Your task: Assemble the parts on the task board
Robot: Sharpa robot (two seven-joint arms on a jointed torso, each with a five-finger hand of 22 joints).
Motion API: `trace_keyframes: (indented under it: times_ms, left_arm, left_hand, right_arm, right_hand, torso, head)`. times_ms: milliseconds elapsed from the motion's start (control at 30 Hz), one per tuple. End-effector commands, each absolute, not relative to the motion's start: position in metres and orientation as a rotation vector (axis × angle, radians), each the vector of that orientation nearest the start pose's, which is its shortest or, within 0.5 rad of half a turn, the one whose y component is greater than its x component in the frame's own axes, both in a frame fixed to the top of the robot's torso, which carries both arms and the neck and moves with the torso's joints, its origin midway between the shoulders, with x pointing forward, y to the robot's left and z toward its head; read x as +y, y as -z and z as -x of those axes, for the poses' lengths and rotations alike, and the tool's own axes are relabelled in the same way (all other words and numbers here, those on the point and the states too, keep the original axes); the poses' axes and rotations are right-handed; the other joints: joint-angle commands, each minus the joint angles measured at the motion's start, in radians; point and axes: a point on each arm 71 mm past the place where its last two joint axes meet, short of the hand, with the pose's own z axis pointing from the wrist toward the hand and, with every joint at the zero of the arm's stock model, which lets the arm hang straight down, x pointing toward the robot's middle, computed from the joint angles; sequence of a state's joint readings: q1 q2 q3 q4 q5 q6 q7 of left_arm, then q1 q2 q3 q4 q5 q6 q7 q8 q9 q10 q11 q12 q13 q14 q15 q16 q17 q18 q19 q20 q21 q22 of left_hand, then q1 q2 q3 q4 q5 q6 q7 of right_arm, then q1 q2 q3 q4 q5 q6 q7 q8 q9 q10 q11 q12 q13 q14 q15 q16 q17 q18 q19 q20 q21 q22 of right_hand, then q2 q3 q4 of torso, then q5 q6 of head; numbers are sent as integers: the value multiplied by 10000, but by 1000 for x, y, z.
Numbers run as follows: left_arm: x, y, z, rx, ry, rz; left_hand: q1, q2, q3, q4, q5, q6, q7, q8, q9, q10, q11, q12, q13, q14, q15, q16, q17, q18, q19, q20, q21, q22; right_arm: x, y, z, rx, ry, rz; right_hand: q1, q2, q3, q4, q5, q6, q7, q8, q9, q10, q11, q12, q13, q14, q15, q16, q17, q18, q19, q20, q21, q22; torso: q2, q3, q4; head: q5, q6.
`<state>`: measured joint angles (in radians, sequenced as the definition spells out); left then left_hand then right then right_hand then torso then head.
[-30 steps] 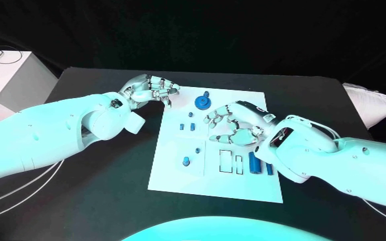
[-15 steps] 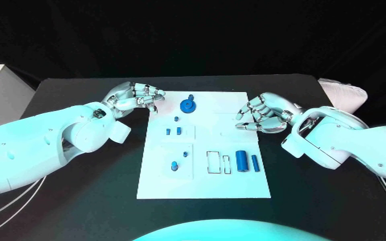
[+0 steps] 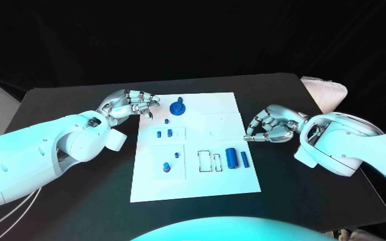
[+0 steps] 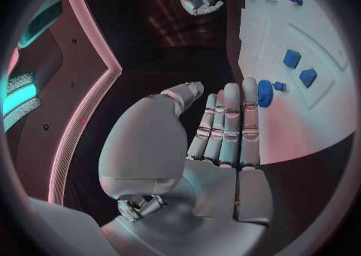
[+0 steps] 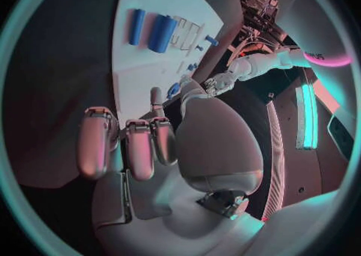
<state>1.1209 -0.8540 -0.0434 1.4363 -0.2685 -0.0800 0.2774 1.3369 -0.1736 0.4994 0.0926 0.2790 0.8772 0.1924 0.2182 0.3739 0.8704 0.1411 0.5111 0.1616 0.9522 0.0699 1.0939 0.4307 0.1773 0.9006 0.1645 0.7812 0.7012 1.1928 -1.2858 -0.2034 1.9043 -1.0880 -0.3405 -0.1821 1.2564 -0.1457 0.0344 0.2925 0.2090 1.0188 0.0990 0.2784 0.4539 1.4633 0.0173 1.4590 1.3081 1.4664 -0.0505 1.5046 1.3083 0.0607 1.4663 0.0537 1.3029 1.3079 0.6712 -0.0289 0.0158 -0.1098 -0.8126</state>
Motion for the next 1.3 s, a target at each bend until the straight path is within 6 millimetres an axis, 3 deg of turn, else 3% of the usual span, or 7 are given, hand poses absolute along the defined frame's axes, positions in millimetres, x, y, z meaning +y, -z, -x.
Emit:
trace_keyframes:
  times_ms: [33, 267, 467, 767, 933, 1200, 1300]
  left_arm:
    - [222, 233, -479, 17347, 15167, 9315]
    - [220, 248, -476, 17461, 15109, 9669]
    - [218, 255, -474, 17545, 15105, 9815]
    - [218, 258, -473, 17569, 15078, 9892]
    - [219, 259, -472, 17574, 15080, 9902]
    - [220, 259, -472, 17580, 15077, 9922]
    - [221, 259, -471, 17586, 15065, 9936]
  left_hand:
    - [118, 5, 5, 39, 23, -73, 30, 59, 8, -74, -28, 42, -12, -35, -4, -54, -10, 61, 70, 2, -69, -15]
    - [130, 4, 6, 36, 25, -81, 31, 56, 7, -77, -28, 43, -14, -35, -6, -52, -10, 62, 74, 1, -73, -18]
    - [134, -1, 4, 35, 25, -89, 33, 52, 6, -81, -27, 43, -17, -36, -6, -52, -11, 62, 76, 1, -76, -20]
    - [136, -5, 1, 35, 24, -94, 34, 50, 5, -84, -26, 43, -18, -38, -5, -52, -11, 61, 76, 1, -78, -21]
    - [136, -5, 1, 35, 24, -94, 34, 50, 5, -84, -26, 43, -18, -38, -5, -52, -11, 61, 76, 1, -78, -21]
    - [136, -5, 1, 35, 24, -94, 34, 50, 5, -84, -26, 43, -18, -38, -5, -52, -11, 61, 76, 1, -78, -21]
    - [136, -5, 1, 35, 24, -94, 34, 50, 5, -84, -26, 43, -18, -38, -5, -52, -11, 61, 76, 1, -78, -21]
  right_arm:
    - [-298, 224, -370, 19674, -5463, -3014]
    - [-282, 244, -365, 19790, -5166, -2841]
    - [-268, 262, -362, 20185, -5034, -2735]
    - [-255, 284, -356, 20652, -4576, -2304]
    - [-249, 287, -356, 20614, -4410, -2136]
    - [-242, 289, -357, 20522, -4395, -2103]
    - [-238, 289, -358, 20474, -4511, -2132]
  right_hand:
    - [-83, -15, -53, 3, 33, -1, -56, 22, 6, 196, -25, 30, 1265, 775, -50, 32, 1286, -160, 622, -76, 42, 1795]
    - [-72, -13, -122, 2, 95, -9, -57, 30, 7, 190, -24, 22, 1267, 782, -48, 55, 1330, -167, 628, -75, 86, 1815]
    - [-61, -34, -243, -2, 175, 6, -63, 58, 14, 203, -27, 33, 1300, 791, -48, 85, 1389, -180, 638, -75, 161, 1848]
    - [-183, -45, -503, 22, 207, 13, -68, 101, 26, 189, -30, 5, 1303, 794, -48, 107, 1431, -184, 639, -74, 193, 1873]
    - [-363, -21, -720, 28, 224, 15, -75, 141, 38, 186, -33, -10, 1315, 798, -50, 123, 1467, -192, 643, -72, 241, 1900]
    - [-776, 18, -1061, 42, 216, 25, -91, 222, 67, 194, -47, -25, 1349, 805, -57, 145, 1514, -198, 646, -75, 283, 1933]
    - [-1116, 96, -1426, 43, 470, 38, -110, 298, 97, 211, -61, -25, 1386, 811, -68, 161, 1550, -208, 655, -81, 345, 1966]
  torso:
    - [-287, -5, -89]
    - [-616, -36, -148]
    - [-747, -71, -131]
    - [-797, -104, -121]
    - [-747, -86, -106]
    - [-713, -90, -97]
    - [-711, -97, -97]
  head:
    - [58, -40]
    - [136, -149]
    - [165, -257]
    - [147, -453]
    - [146, -460]
    - [140, -503]
    - [174, -524]
